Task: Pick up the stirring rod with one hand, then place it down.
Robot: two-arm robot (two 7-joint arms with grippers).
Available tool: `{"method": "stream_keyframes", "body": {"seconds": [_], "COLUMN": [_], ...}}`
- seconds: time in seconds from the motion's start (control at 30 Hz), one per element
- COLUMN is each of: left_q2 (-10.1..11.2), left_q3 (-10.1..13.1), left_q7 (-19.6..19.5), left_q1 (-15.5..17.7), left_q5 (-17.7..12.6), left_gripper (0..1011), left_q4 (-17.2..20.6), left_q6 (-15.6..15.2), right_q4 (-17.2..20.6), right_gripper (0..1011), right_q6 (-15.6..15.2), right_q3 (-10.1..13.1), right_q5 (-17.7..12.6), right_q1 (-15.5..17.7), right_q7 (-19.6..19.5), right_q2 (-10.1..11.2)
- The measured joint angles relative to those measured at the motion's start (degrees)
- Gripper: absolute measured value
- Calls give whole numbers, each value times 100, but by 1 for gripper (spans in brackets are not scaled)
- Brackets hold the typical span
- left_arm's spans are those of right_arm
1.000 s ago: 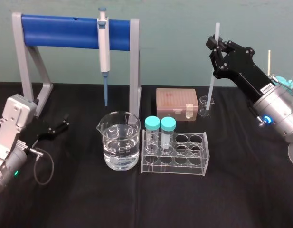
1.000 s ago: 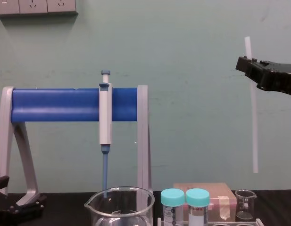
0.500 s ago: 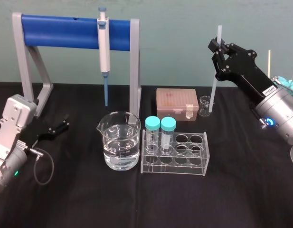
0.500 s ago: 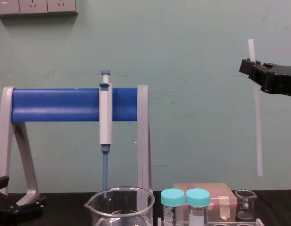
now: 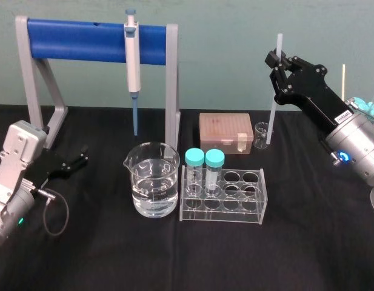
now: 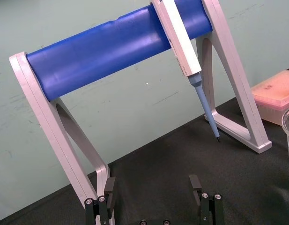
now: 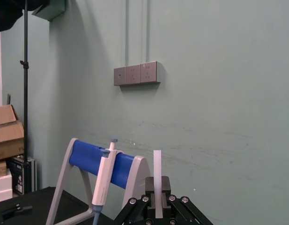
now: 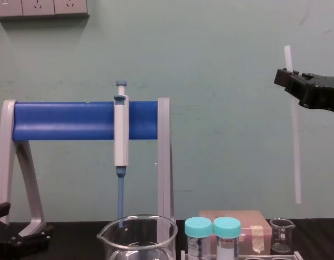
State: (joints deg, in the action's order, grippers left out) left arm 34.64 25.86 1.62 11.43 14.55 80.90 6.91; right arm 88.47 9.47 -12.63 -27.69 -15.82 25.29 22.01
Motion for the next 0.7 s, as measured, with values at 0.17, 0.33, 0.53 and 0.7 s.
{"method": "stream_keyframes", "body": {"seconds": [0.17,0.33,0.53,0.7], "left_q2": [0,0,0,0], "left_q3": [0,0,0,0], "left_q7": [0,0,0,0], "left_q1": [0,0,0,0], "left_q5": [0,0,0,0], "left_gripper": [1000,1000,1000,1000], "left_q4": [0,0,0,0], "left_q6": [0,0,0,0], "right_q4": [6,11,9,1], "right_gripper": [73,72,72,72], "right_q6": [-9,-15,-15,-15], "right_q3": [-6,-13,-21,-35], "right_q5": [5,6,6,6], "right_q1": [-1,-6,-10,-17], "right_q7": [-2,-2,1,5], "right_q2": [-7,-15,-18,-17]}}
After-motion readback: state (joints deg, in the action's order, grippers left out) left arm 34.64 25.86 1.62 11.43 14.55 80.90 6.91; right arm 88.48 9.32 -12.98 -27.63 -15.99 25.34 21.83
